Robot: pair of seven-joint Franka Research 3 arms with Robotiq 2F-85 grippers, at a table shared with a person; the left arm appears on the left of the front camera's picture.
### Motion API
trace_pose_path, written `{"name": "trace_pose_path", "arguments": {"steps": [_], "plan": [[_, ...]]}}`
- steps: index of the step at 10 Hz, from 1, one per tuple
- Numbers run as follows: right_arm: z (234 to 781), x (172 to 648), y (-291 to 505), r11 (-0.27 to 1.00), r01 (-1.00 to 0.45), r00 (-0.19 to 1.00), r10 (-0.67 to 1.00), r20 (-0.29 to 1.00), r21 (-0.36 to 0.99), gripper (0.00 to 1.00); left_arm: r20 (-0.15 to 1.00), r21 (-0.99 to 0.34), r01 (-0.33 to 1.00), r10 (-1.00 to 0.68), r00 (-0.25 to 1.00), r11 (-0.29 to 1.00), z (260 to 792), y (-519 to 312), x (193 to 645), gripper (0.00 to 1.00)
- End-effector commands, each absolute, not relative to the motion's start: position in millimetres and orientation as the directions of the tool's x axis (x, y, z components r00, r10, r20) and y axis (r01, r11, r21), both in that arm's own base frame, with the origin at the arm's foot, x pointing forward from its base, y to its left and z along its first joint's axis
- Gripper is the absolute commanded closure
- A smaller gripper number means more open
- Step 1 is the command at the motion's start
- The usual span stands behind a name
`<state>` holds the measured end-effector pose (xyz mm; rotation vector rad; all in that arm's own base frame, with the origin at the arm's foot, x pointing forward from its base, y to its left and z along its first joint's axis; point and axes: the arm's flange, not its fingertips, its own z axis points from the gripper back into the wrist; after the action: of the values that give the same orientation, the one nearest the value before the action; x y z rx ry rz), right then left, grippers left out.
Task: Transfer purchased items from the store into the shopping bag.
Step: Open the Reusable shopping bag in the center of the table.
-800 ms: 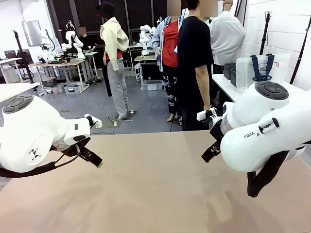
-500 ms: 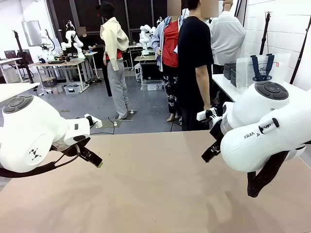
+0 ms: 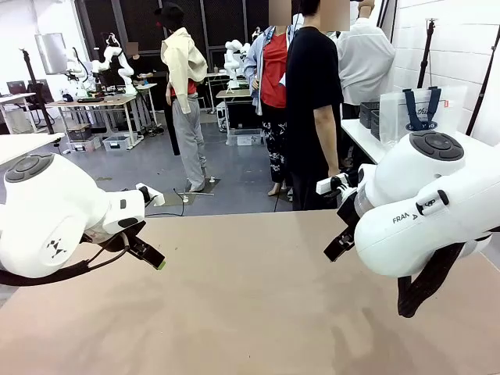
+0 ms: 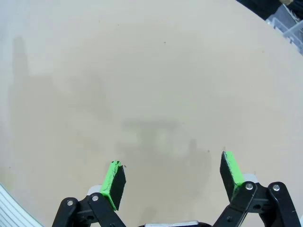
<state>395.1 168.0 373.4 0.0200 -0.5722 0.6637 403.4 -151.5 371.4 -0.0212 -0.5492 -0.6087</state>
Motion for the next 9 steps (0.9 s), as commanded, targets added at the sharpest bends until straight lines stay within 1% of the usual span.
{"name": "trace_pose_path", "arguments": {"steps": [1, 9], "plan": [[373.4, 395.1, 167.9, 0.793, -0.587, 0.64, 0.576, 0.508, -0.16, 0.0, 0.496, 0.139, 0.547, -0.536, 0.683, 0.825, 371.4, -150.9, 403.5, 0.0], [373.4, 395.1, 167.9, 0.793, -0.587, 0.64, 0.576, 0.508, -0.16, 0.0, 0.496, 0.139, 0.547, -0.536, 0.683, 0.825, 371.4, -150.9, 403.5, 0.0]]}}
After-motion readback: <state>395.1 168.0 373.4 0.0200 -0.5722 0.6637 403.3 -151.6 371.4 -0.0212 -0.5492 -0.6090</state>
